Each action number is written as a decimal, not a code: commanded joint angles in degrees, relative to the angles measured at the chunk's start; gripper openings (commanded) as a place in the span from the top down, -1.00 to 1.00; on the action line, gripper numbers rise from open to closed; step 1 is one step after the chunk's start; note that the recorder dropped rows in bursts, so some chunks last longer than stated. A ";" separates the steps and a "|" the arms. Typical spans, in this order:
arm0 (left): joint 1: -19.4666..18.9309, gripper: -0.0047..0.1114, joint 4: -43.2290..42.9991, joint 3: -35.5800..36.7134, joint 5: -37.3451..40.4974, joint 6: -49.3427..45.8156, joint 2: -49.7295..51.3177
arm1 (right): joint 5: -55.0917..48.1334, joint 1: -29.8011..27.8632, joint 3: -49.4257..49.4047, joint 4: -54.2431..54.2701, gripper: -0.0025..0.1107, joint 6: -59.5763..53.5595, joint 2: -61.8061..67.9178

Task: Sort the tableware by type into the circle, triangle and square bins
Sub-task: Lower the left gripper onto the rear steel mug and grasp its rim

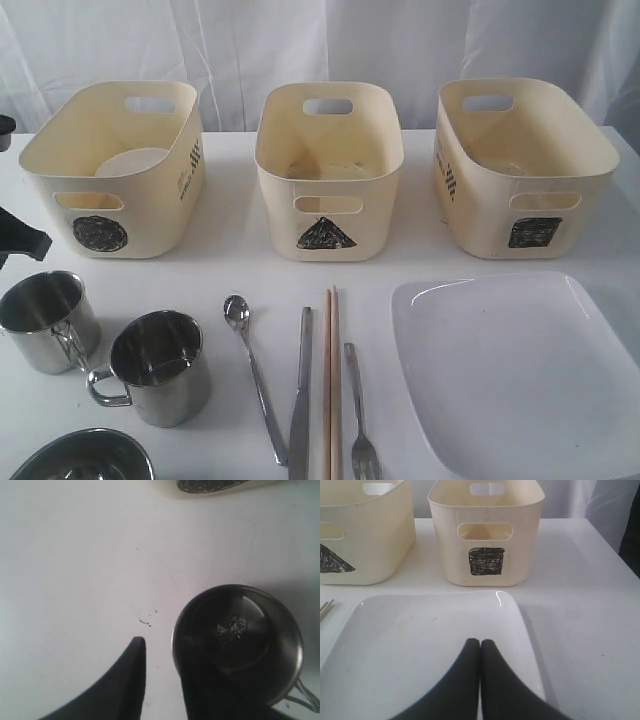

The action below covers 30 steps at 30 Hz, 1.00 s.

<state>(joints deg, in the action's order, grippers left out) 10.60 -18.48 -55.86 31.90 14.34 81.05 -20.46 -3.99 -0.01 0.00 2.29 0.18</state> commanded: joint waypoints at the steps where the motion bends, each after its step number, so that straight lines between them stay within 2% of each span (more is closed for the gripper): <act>1: -0.31 0.13 -0.80 0.50 -3.47 0.00 1.51 | 0.83 0.26 0.01 0.00 0.96 0.08 -0.18; 5: -0.31 0.00 -0.80 0.50 -4.14 0.00 4.85 | 0.83 0.26 0.01 0.00 0.96 0.08 -0.18; 10: -0.31 0.00 -1.50 0.50 -2.00 0.69 8.78 | 0.83 0.26 0.01 0.00 0.96 0.08 -0.18; 20: -0.31 0.00 -1.45 0.50 -5.78 0.69 15.60 | 0.83 0.26 0.01 0.00 0.96 0.08 -0.18; 23: -0.31 0.03 -1.11 0.50 -3.64 1.94 16.50 | 0.83 0.26 0.01 0.00 0.96 0.08 -0.18; 25: -0.31 0.21 -1.23 0.50 -2.14 2.47 16.50 | 0.83 0.26 0.01 0.00 0.96 0.08 -0.18; 30: -0.31 0.91 -1.54 0.50 -0.97 2.47 16.50 | 0.83 0.26 0.01 0.00 0.96 0.08 -0.18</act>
<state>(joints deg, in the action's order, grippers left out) 10.60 -19.41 -55.86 28.96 16.37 97.66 -20.46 -3.99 -0.01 0.00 2.29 0.18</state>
